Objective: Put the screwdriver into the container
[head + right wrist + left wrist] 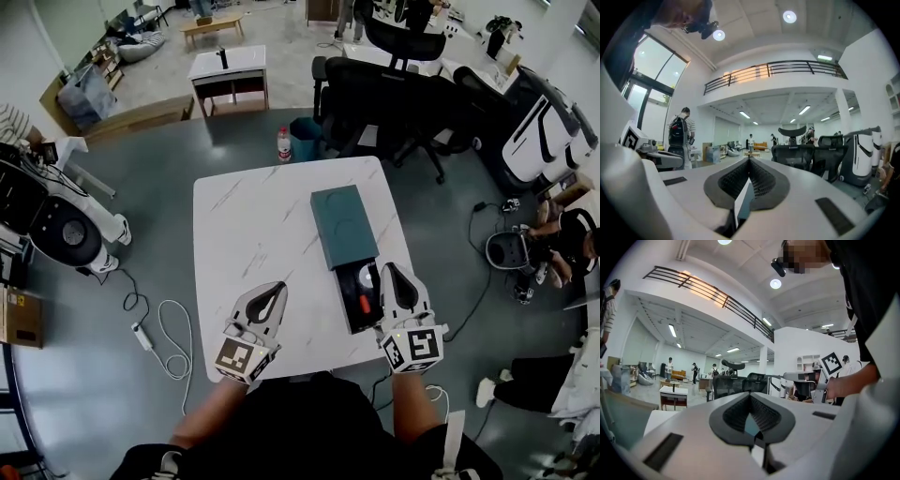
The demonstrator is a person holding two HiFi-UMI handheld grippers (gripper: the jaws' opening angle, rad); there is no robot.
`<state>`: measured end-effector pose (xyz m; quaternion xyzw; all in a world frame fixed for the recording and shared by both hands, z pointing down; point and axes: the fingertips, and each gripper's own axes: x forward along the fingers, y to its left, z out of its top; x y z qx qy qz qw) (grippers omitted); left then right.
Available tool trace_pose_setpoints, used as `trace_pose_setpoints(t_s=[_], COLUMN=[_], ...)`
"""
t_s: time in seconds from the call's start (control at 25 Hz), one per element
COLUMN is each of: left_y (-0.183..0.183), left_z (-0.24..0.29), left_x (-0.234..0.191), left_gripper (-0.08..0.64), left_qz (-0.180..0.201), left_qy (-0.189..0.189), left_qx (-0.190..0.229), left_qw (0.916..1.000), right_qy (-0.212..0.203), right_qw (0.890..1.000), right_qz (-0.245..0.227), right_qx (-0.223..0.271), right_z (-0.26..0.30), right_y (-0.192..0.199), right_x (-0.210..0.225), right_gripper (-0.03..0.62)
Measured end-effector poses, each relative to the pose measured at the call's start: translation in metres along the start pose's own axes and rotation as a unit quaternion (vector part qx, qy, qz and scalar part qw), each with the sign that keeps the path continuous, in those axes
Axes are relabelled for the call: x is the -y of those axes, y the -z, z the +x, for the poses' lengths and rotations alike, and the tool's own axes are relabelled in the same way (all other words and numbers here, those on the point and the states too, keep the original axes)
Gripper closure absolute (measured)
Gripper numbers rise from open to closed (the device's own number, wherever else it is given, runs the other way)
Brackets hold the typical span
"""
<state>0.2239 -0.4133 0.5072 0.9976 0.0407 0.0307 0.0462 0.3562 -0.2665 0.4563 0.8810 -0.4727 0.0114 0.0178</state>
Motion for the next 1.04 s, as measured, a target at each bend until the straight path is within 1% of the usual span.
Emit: trace_pose_setpoints(t_s=[0.08,0.16,0.32,0.56,0.68,0.8,1.04], left_y=[-0.007,-0.01,-0.02,-0.029,-0.03,-0.032,-0.038], left_z=[0.0,0.0,-0.001,0.001,0.0,0.0,0.001], left_x=[0.001,0.0,0.003,0.008,0.011,0.013,0.018], left_gripper=[0.555,0.555,0.555,0.555,0.555,0.555,0.555], left_qz=[0.006,0.01,0.017,0.024,0.022,0.028,0.03], left_qy=[-0.003,-0.007,-0.008,-0.011,-0.011,-0.008,-0.01], left_qx=[0.006,0.002,0.016,0.022,0.013,0.022,0.01], left_qw=[1.0,0.9999,0.9997,0.9994,0.9996,0.9993,0.9995], right_qy=[0.0,-0.003,-0.009,-0.011,-0.011,-0.011,-0.012], right_qw=[1.0,0.999,0.998,0.997,0.997,0.996,0.996], right_qz=[-0.02,-0.031,-0.035,-0.044,-0.051,-0.058,-0.061], right_qx=[0.022,0.033,0.043,0.056,0.064,0.069,0.071], right_z=[-0.004,-0.006,-0.009,-0.014,-0.017,-0.02,-0.023], right_y=[-0.012,-0.018,-0.026,-0.033,-0.039,-0.041,-0.045], right_x=[-0.004,-0.007,-0.012,-0.012,-0.014,-0.015,-0.015], right_gripper=[0.569,0.569,0.569,0.569,0.569,0.569,0.569])
